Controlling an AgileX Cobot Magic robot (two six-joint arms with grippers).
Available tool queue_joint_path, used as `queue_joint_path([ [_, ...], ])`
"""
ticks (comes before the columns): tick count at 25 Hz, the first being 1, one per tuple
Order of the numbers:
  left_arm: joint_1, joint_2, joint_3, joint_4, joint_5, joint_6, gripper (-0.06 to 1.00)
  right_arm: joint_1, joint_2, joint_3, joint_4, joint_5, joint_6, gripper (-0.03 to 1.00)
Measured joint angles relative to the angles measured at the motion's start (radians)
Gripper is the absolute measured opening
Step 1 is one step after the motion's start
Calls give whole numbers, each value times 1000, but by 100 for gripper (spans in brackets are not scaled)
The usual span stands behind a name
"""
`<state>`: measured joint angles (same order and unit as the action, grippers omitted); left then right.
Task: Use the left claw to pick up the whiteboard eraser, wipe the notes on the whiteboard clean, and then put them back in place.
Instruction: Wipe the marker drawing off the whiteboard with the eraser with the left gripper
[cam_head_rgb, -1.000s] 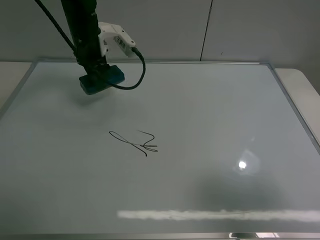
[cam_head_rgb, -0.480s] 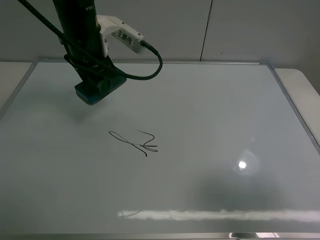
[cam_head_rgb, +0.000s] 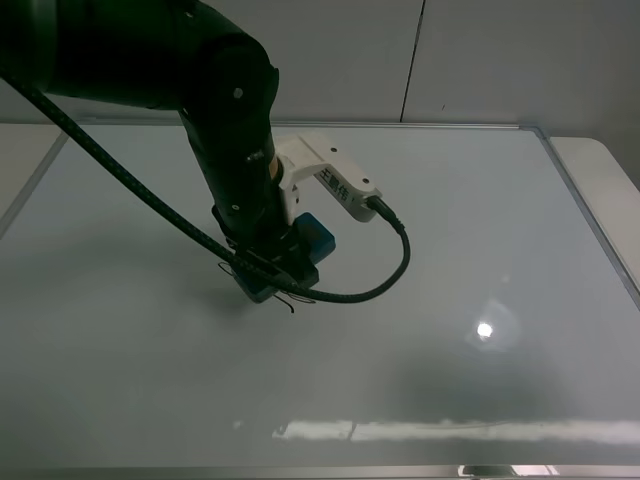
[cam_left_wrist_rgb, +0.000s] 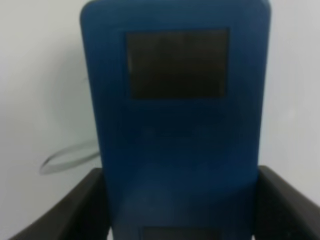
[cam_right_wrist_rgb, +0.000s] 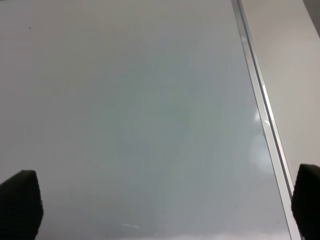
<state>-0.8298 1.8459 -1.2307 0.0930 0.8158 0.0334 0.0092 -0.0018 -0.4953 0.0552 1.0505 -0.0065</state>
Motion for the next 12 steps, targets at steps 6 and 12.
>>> queue_joint_path([
  [6, -102, 116, 0, -7, -59, -4, 56, 0, 0, 0, 0, 0, 0, 99],
  [12, -130, 180, 1, -7, -102, -4, 56, 0, 0, 0, 0, 0, 0, 99],
])
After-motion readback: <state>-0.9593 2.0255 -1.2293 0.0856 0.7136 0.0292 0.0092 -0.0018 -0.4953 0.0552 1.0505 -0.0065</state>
